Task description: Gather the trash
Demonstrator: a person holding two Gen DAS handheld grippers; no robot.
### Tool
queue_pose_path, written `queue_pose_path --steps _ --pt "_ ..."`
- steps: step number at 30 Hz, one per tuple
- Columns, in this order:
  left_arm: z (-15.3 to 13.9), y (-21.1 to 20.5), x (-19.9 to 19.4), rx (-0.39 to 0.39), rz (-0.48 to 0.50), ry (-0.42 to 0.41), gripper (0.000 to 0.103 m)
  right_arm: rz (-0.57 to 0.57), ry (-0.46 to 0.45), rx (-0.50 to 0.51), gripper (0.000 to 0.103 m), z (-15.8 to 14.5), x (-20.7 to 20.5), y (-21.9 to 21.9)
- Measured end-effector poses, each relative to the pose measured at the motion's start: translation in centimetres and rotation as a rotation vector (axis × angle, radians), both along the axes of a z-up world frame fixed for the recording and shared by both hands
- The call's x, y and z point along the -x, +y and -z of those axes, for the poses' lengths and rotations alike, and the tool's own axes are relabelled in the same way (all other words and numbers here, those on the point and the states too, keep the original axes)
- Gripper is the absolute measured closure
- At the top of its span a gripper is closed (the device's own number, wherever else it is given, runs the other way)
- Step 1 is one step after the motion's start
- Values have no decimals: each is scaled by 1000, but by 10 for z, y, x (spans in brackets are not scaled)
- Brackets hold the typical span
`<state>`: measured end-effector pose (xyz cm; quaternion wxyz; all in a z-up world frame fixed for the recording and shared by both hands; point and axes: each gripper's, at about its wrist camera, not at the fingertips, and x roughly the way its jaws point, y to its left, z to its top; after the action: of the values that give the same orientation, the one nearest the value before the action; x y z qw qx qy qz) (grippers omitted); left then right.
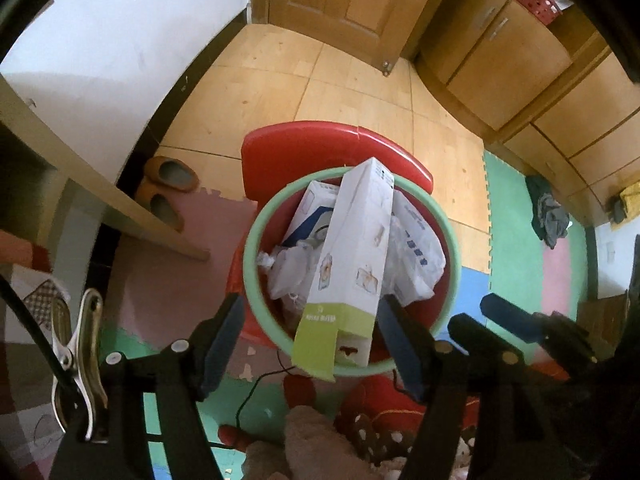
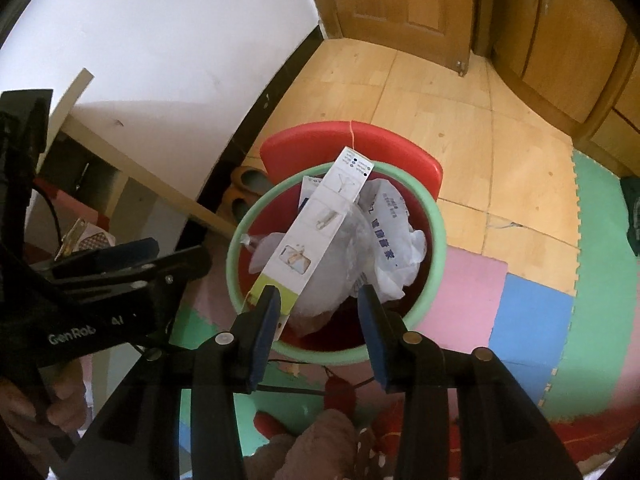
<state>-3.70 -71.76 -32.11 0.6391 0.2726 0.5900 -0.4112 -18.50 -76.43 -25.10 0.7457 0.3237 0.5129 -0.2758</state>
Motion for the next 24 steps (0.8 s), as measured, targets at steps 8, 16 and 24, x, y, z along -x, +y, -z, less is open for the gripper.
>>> queue_pose_path --steps 8,16,24 --pt "-22 9 13 7 10 0 31 -3 -12 33 62 -23 5 8" --pt "-32 13 22 20 27 -19 31 -3 -17 46 62 -29 9 12" --pt "-35 18 23 13 21 -14 31 -5 -19 48 62 -29 11 14"
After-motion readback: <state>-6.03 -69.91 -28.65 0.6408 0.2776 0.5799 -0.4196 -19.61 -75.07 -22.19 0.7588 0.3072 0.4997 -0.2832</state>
